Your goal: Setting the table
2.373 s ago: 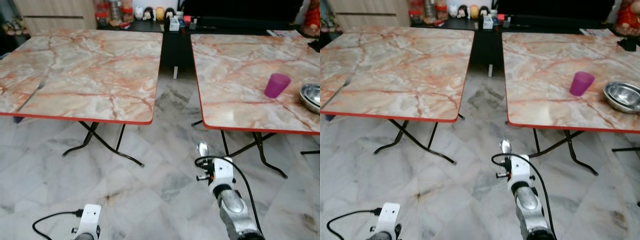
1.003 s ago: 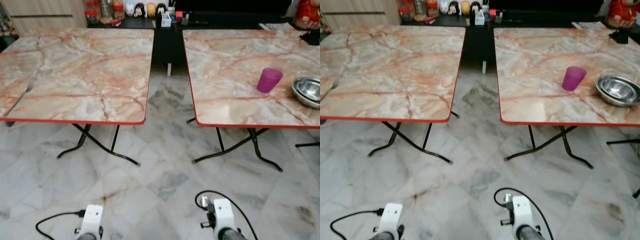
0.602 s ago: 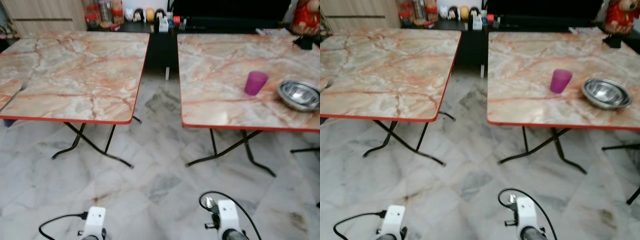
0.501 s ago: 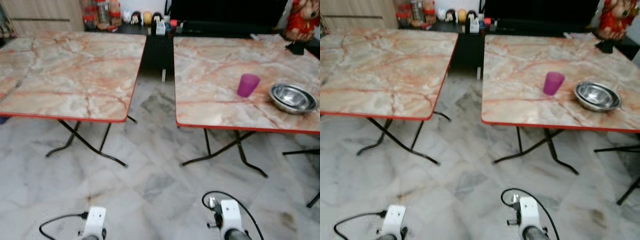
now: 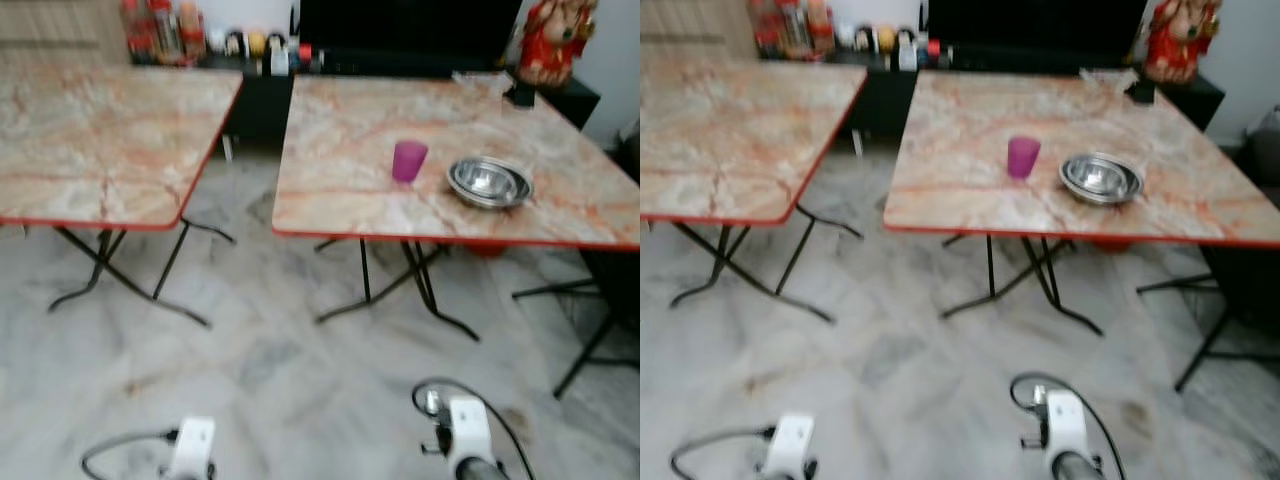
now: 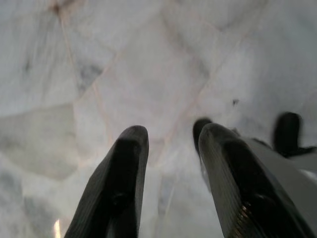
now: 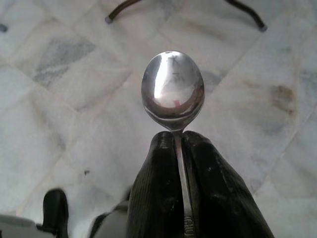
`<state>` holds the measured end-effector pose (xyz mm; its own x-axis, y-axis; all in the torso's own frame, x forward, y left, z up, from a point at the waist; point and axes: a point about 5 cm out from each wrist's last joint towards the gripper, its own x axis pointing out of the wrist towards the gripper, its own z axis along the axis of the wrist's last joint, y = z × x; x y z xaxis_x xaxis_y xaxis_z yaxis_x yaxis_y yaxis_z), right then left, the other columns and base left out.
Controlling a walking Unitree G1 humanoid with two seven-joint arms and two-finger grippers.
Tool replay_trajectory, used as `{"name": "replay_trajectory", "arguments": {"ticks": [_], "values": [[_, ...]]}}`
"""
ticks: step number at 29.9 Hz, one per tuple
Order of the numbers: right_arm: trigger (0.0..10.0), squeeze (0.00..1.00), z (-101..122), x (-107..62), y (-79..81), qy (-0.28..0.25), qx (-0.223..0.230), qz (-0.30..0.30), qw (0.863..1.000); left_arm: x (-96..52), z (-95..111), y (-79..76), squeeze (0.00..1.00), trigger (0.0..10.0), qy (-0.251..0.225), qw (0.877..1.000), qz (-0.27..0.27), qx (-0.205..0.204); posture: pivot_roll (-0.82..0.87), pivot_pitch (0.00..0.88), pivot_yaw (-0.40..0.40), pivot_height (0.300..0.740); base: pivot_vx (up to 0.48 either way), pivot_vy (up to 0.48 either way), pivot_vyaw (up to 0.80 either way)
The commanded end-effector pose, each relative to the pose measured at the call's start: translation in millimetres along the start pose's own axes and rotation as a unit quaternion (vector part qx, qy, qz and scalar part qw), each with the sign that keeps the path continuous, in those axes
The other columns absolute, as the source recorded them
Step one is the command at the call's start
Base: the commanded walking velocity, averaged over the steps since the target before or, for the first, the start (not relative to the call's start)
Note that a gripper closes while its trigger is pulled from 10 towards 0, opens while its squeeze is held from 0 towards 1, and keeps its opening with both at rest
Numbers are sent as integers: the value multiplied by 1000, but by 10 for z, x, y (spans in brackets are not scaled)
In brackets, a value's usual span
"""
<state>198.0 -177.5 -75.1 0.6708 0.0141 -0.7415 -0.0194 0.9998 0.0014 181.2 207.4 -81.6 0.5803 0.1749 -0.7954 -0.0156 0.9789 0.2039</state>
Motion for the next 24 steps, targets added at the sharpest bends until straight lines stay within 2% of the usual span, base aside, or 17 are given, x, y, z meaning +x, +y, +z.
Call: {"name": "replay_trajectory", "arguments": {"ticks": [1, 8, 24], "values": [[10000, 0, 7, -7, -88, 1, 3, -12, 1000, 2, 20, -47, 0, 10000, -3, 1000, -8, -11, -7, 98, -59, 740, 0, 0, 0], [10000, 0, 6, -3, -64, 2, 3, -9, 1000, 0, 0, -23, 0, 10000, 1, 1000, -5, -8, -7, 98, -56, 740, 73, 0, 0], [10000, 0, -2, 2, -7, 5, 4, -1, 1000, 6, 26, -25, 0, 10000, 1, 1000, -9, -5, 0, 100, -51, 740, 405, 0, 0]]}}
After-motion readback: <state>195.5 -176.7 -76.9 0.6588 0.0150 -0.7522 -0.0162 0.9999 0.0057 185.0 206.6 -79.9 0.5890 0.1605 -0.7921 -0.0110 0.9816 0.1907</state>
